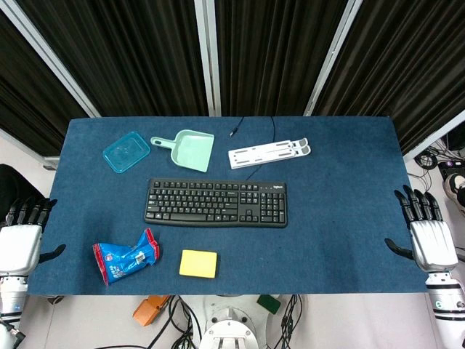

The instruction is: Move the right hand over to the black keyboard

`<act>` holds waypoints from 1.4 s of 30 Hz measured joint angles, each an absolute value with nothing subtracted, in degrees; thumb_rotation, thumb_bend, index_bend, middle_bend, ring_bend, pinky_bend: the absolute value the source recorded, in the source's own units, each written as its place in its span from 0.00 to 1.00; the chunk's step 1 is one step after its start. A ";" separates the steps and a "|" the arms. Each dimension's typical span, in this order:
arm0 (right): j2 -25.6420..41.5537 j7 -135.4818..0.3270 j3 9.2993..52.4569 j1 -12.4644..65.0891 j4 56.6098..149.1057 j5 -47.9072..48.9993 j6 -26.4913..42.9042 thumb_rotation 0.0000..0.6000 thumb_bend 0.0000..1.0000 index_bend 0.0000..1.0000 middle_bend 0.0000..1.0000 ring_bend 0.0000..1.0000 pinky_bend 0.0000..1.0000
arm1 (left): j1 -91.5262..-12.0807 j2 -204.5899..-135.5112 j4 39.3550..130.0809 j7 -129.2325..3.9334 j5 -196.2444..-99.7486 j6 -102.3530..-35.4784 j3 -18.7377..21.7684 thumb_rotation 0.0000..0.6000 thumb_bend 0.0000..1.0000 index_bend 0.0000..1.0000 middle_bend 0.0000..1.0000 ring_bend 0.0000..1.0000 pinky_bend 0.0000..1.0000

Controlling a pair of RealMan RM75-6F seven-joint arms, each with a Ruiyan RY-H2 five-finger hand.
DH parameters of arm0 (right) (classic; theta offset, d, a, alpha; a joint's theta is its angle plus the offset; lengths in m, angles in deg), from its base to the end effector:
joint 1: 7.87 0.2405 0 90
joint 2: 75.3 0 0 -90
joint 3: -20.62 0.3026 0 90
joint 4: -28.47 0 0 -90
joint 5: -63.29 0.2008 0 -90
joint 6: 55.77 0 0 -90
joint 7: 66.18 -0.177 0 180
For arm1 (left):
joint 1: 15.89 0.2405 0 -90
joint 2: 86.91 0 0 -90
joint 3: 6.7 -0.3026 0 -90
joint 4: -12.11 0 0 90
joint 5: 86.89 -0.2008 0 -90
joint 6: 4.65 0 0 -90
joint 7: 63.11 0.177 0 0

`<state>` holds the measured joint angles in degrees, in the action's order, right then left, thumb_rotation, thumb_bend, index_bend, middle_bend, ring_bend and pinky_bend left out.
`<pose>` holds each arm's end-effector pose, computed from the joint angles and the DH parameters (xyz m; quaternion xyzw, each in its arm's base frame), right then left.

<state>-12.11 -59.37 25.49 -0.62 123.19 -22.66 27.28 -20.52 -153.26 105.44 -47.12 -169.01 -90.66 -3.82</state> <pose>-0.3308 -0.2372 0.1897 0.6205 -0.3466 0.3757 0.5947 -0.3541 0.2147 0.1787 -0.6120 -0.3340 -0.3102 0.6463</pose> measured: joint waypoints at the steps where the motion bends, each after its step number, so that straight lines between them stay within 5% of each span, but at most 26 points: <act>1: -12.10 -59.29 25.51 -0.55 123.23 -22.66 27.21 1.00 0.27 0.00 0.00 0.00 0.00 | -20.54 -153.35 105.32 -47.21 -169.09 -90.70 -3.80 1.00 0.10 0.13 0.12 0.06 0.00; 18: -9.87 -57.75 25.51 3.60 124.70 -25.85 23.58 1.00 0.27 0.00 0.00 0.00 0.01 | -20.17 -153.95 104.98 -47.38 -170.23 -91.72 -3.95 1.00 0.10 0.13 0.12 0.06 0.00; 22: -8.89 -55.99 26.23 6.38 126.45 -26.42 20.76 1.00 0.36 0.00 0.02 0.11 0.21 | -20.17 -153.87 104.85 -47.69 -170.47 -91.64 -4.05 1.00 0.10 0.13 0.12 0.06 0.00; 26: -7.36 -52.69 27.65 9.97 128.29 -26.38 17.45 1.00 0.44 0.01 0.22 0.40 0.51 | -20.30 -153.77 104.77 -47.77 -170.97 -91.71 -4.02 1.00 0.10 0.13 0.12 0.06 0.00; 33: -4.71 -45.32 30.01 16.94 131.47 -21.49 7.67 1.00 0.53 0.16 0.81 0.95 0.91 | -20.53 -153.64 104.56 -47.86 -171.49 -91.69 -3.97 1.00 0.10 0.13 0.12 0.06 0.00; 36: -3.49 -42.15 30.84 20.12 132.66 -15.91 1.96 1.00 0.60 0.19 0.91 1.00 0.99 | -20.49 -153.79 104.27 -48.12 -171.41 -91.55 -4.04 1.00 0.10 0.13 0.12 0.06 0.00; 42: -0.08 -35.60 31.98 27.38 133.08 -3.01 -6.12 1.00 0.74 0.20 0.97 1.00 1.00 | -20.42 -154.06 103.45 -48.58 -170.93 -91.05 -4.16 1.00 0.10 0.13 0.12 0.06 0.00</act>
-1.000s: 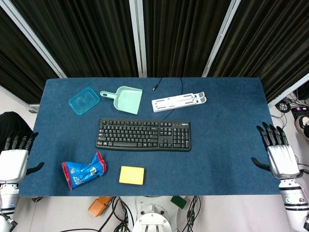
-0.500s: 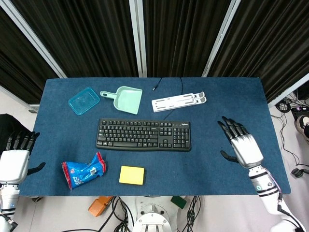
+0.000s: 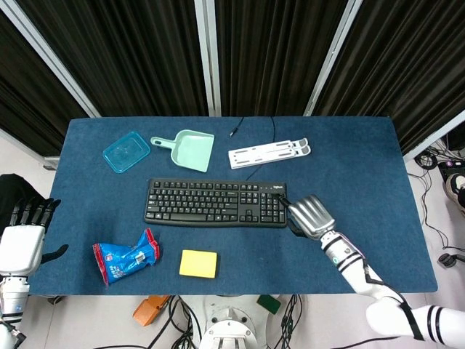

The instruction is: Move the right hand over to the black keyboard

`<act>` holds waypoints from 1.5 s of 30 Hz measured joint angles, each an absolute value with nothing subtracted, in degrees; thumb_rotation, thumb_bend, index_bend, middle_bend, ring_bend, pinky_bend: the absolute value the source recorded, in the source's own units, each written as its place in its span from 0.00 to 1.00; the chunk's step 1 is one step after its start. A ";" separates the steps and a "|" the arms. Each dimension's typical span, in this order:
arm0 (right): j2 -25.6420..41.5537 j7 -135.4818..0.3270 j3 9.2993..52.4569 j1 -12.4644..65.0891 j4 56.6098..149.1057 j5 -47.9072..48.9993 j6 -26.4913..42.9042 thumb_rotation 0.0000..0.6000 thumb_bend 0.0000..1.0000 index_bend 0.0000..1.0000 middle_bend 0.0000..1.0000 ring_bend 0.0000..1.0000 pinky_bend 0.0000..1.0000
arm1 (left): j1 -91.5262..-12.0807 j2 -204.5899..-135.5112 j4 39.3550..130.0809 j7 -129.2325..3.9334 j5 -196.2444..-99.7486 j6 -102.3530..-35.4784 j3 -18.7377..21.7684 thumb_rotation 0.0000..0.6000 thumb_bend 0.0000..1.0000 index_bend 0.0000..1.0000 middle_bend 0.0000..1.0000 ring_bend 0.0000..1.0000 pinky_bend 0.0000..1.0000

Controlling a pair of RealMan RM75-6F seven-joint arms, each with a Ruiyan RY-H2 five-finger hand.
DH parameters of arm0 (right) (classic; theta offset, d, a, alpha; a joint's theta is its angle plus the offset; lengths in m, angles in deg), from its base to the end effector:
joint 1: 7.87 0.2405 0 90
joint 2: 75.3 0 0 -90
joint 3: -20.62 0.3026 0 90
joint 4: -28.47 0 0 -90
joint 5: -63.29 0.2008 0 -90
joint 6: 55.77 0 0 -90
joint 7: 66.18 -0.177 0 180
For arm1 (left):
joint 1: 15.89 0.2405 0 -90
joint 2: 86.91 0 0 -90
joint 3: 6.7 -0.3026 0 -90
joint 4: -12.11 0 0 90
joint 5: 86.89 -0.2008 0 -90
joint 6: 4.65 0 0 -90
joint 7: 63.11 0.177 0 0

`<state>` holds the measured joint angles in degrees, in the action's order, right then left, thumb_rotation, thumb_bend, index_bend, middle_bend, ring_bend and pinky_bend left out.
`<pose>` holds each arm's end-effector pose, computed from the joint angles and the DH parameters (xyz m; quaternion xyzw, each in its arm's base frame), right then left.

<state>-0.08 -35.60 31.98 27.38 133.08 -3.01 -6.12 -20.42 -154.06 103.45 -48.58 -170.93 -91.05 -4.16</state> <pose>-0.1715 -0.3464 0.0320 0.7945 -0.3448 0.3250 0.3797 -0.3548 0.2136 0.1749 -0.6189 -0.3269 -0.3186 0.6392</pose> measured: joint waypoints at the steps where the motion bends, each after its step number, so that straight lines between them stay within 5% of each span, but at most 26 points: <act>1: 0.59 -34.61 32.13 28.67 133.00 -1.01 -7.02 1.00 0.78 0.20 0.98 1.00 1.00 | -20.40 -154.07 103.36 -48.65 -170.90 -91.05 -4.16 1.00 0.10 0.13 0.12 0.06 0.00; 8: 5.73 -29.43 32.82 39.75 131.35 12.98 -13.40 0.99 0.93 0.22 0.98 1.00 1.00 | -19.87 -153.92 102.97 -49.02 -170.71 -91.35 -4.38 1.00 0.10 0.13 0.12 0.06 0.00; 22: 13.44 -20.63 27.36 57.29 125.18 33.96 -12.28 0.97 0.94 0.23 0.98 1.00 1.00 | -19.13 -154.20 102.31 -49.67 -170.21 -91.60 -4.54 1.00 0.10 0.13 0.12 0.06 0.00; 37: 14.41 -22.73 23.67 60.94 123.74 37.37 -11.06 0.97 0.94 0.23 0.98 1.00 1.00 | -19.00 -154.50 102.11 -49.78 -170.33 -91.65 -4.51 1.00 0.10 0.13 0.12 0.06 0.00; 45: 7.56 -25.44 23.16 56.94 131.91 29.46 -1.28 0.97 0.92 0.16 0.97 0.99 0.97 | -19.25 -154.67 101.72 -50.32 -170.58 -91.71 -4.15 1.00 0.10 0.13 0.12 0.06 0.00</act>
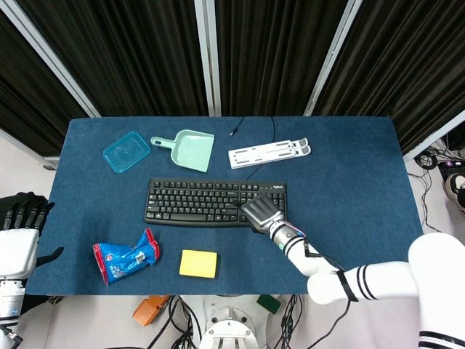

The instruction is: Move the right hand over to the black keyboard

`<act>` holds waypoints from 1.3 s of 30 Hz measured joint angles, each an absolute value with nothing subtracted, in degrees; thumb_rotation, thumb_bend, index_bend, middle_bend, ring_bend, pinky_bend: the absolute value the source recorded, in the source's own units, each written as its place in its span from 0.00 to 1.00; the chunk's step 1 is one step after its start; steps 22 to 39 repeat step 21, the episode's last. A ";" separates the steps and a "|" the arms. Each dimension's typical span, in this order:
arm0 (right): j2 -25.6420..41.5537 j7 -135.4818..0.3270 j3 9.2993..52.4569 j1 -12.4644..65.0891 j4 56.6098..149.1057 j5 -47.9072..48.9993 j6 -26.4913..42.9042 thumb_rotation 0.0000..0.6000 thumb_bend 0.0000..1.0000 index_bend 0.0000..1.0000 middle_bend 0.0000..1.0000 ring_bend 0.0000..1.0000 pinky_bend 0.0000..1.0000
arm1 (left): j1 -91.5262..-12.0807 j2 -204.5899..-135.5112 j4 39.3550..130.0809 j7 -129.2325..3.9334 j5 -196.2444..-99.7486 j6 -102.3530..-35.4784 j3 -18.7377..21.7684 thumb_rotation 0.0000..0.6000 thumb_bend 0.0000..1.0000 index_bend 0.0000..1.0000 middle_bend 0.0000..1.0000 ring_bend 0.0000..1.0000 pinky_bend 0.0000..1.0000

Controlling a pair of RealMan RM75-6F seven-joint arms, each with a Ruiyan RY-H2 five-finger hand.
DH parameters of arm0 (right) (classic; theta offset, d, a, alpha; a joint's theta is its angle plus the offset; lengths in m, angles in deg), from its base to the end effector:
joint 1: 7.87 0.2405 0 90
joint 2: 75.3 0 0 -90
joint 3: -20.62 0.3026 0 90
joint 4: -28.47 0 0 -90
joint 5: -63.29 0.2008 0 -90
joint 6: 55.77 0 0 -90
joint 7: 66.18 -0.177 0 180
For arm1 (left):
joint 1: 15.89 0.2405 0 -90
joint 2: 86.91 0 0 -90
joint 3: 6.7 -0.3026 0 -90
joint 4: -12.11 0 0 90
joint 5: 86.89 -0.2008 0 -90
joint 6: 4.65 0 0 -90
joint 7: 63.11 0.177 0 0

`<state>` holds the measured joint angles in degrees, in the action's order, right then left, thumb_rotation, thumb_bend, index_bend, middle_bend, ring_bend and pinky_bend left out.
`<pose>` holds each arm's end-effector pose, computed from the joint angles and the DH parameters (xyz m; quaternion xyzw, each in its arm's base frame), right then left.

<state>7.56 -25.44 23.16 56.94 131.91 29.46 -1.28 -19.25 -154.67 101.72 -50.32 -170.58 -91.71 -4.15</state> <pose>-0.0786 -0.3890 -0.0330 0.8402 -0.3310 0.2463 0.3520 -0.3643 0.2066 0.1762 -0.6084 -0.3346 -0.3175 0.6458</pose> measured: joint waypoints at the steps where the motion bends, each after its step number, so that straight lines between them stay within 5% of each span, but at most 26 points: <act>1: 6.73 -25.70 22.97 56.29 132.73 28.56 -0.11 0.97 0.88 0.12 0.93 0.96 0.92 | -19.29 -154.71 101.63 -50.44 -170.59 -91.70 -4.10 1.00 0.10 0.13 0.12 0.06 0.00; 6: 0.09 -28.24 19.61 48.51 137.69 18.18 11.26 0.96 0.60 0.00 0.45 0.47 0.59 | -19.48 -155.05 101.09 -51.04 -170.72 -91.57 -3.97 1.00 0.10 0.13 0.12 0.06 0.00; 8: -2.08 -29.72 17.85 44.62 138.58 13.91 15.97 0.96 0.43 0.00 0.23 0.22 0.35 | -19.52 -155.22 100.97 -51.18 -170.77 -91.61 -3.91 1.00 0.10 0.13 0.12 0.06 0.00; 12: -5.93 -37.25 14.26 34.74 138.58 5.89 25.53 0.96 0.29 0.00 0.01 0.00 0.03 | -19.57 -155.69 100.98 -51.22 -170.67 -91.60 -3.80 1.00 0.10 0.13 0.12 0.06 0.00; 21: -10.23 -59.24 8.76 15.19 131.10 -6.59 36.67 0.96 0.28 0.00 0.00 0.00 0.00 | -19.87 -156.46 101.42 -50.65 -170.56 -91.62 -3.42 1.00 0.10 0.13 0.12 0.06 0.00; 39: -10.23 -59.24 8.76 15.19 131.10 -6.59 36.67 0.96 0.28 0.00 0.00 0.00 0.00 | -19.87 -156.46 101.42 -50.65 -170.56 -91.62 -3.42 1.00 0.10 0.13 0.12 0.06 0.00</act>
